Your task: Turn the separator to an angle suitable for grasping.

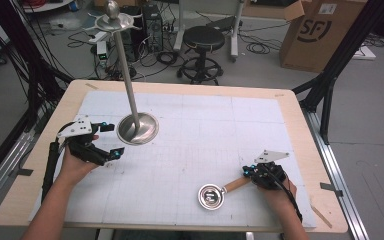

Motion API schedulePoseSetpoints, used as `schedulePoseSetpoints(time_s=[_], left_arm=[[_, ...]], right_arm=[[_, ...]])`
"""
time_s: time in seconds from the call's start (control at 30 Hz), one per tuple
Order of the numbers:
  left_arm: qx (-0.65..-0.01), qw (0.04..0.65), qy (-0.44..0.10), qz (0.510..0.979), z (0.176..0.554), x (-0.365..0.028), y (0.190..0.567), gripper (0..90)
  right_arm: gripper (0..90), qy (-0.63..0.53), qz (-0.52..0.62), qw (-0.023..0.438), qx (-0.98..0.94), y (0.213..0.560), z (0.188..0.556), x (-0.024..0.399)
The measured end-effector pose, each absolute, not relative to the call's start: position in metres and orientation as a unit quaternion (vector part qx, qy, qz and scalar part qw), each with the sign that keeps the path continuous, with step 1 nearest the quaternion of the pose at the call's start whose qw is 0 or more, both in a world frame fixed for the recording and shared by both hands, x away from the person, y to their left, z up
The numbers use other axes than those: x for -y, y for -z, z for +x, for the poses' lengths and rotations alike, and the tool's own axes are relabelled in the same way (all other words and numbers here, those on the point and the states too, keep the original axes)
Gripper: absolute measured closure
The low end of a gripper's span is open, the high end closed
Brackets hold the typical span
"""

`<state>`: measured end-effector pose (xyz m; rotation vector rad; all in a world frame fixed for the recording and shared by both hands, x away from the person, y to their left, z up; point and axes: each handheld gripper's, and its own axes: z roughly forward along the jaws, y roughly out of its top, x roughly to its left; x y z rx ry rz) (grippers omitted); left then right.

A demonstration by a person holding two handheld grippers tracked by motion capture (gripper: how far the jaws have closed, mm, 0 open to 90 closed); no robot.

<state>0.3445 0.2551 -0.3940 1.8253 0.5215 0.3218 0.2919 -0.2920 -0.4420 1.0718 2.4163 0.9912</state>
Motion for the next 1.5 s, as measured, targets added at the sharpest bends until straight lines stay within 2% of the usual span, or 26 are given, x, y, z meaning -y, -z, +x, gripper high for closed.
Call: schedulePoseSetpoints(time_s=[0.2, 0.23, 0.27, 0.3, 0.33, 0.43, 0.5, 0.6, 0.63, 0.67, 0.73, 0.97, 1.23, 1.27, 1.43, 1.5], left_arm=[[-0.219, 0.577, -0.138, 0.775, 0.343, -0.255, 0.391, 2.4], [-0.22, 0.574, -0.137, 0.777, 0.344, -0.256, 0.392, 2.4], [-0.22, 0.574, -0.137, 0.777, 0.344, -0.256, 0.392, 2.4], [-0.222, 0.573, -0.137, 0.777, 0.344, -0.256, 0.392, 2.4], [-0.222, 0.573, -0.137, 0.777, 0.344, -0.256, 0.392, 2.4], [-0.22, 0.573, -0.137, 0.777, 0.344, -0.256, 0.392, 2.4], [-0.221, 0.571, -0.137, 0.778, 0.344, -0.255, 0.393, 2.4], [-0.22, 0.571, -0.137, 0.779, 0.343, -0.255, 0.392, 2.4], [-0.218, 0.572, -0.138, 0.779, 0.343, -0.255, 0.392, 2.4], [-0.217, 0.575, -0.136, 0.777, 0.342, -0.255, 0.391, 2.4], [-0.219, 0.573, -0.135, 0.778, 0.343, -0.256, 0.392, 2.4], [-0.22, 0.572, -0.134, 0.779, 0.344, -0.256, 0.393, 2.4], [-0.217, 0.567, -0.132, 0.783, 0.342, -0.254, 0.393, 2.4], [-0.218, 0.563, -0.132, 0.786, 0.341, -0.254, 0.393, 2.4], [-0.216, 0.562, -0.131, 0.788, 0.34, -0.254, 0.392, 2.4], [-0.217, 0.56, -0.131, 0.789, 0.339, -0.255, 0.393, 2.4]], right_arm=[[88.4, -0.361, 0.373, 0.152, -0.841, 0.44, 0.289, 0.296], [82.6, -0.377, 0.363, 0.148, -0.839, 0.437, 0.288, 0.295], [82.6, -0.377, 0.363, 0.148, -0.839, 0.437, 0.288, 0.295], [74.7, -0.401, 0.335, 0.14, -0.841, 0.432, 0.287, 0.294], [73.7, -0.414, 0.317, 0.132, -0.843, 0.43, 0.285, 0.291], [75.4, -0.433, 0.248, 0.112, -0.859, 0.423, 0.28, 0.281], [80.8, -0.437, 0.201, 0.094, -0.872, 0.421, 0.276, 0.272], [79.9, -0.431, 0.167, 0.083, -0.883, 0.42, 0.273, 0.265], [75.5, -0.424, 0.159, 0.079, -0.888, 0.421, 0.273, 0.263], [65.7, -0.416, 0.151, 0.073, -0.893, 0.423, 0.271, 0.259], [59.7, -0.409, 0.144, 0.074, -0.898, 0.423, 0.271, 0.258], [47.5, -0.395, 0.139, 0.087, -0.904, 0.422, 0.272, 0.259], [42.6, -0.351, 0.145, 0.076, -0.922, 0.433, 0.277, 0.254], [39.2, -0.344, 0.153, 0.066, -0.924, 0.439, 0.28, 0.252], [39.9, -0.349, 0.165, 0.044, -0.922, 0.439, 0.284, 0.253], [43.4, -0.349, 0.17, 0.04, -0.921, 0.438, 0.286, 0.255]])
